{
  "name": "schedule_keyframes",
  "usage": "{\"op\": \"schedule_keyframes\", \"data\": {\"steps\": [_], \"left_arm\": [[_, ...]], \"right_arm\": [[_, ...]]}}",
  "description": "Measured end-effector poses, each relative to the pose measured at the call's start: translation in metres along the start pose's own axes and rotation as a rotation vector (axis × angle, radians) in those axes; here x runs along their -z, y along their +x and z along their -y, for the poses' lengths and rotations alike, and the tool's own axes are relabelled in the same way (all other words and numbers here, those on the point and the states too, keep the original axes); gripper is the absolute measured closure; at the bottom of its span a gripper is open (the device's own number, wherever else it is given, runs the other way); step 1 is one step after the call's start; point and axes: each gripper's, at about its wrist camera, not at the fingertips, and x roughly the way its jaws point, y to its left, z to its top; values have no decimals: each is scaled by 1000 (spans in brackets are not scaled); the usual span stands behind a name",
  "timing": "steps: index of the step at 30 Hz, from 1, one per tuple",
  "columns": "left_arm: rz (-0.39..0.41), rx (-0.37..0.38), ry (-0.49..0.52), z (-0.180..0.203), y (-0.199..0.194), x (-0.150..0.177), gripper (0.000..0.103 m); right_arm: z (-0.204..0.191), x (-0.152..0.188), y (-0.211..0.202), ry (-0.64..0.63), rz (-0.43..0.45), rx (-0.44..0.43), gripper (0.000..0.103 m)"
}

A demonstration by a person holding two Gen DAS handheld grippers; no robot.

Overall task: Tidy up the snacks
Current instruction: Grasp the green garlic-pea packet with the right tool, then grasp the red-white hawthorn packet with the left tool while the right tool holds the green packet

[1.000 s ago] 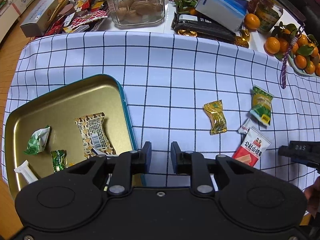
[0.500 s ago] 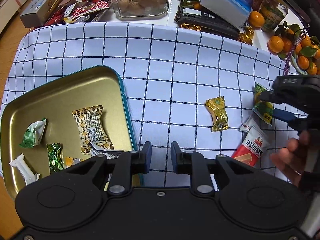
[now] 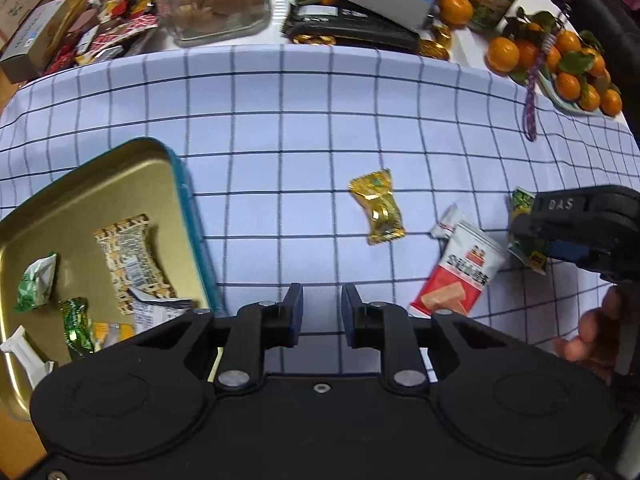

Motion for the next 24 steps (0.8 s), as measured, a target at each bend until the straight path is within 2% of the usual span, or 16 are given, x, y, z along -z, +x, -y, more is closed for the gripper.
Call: {"op": "schedule_keyframes", "data": {"steps": [6,12,19,24], "left_arm": [[14,57,36,21,1,1,73],[36,82,78,47,6,-2,73],[39,39,232,83,18,7,73],[52,37,262,94,21,9,73]], "right_arm": [[39,8,-11,-33,-50,55,70],[69,13,-15,7,-120,26,70],[86,6,-10,101,-184,-23,66],[86,5,-11,97,-186,-29,66]]}}
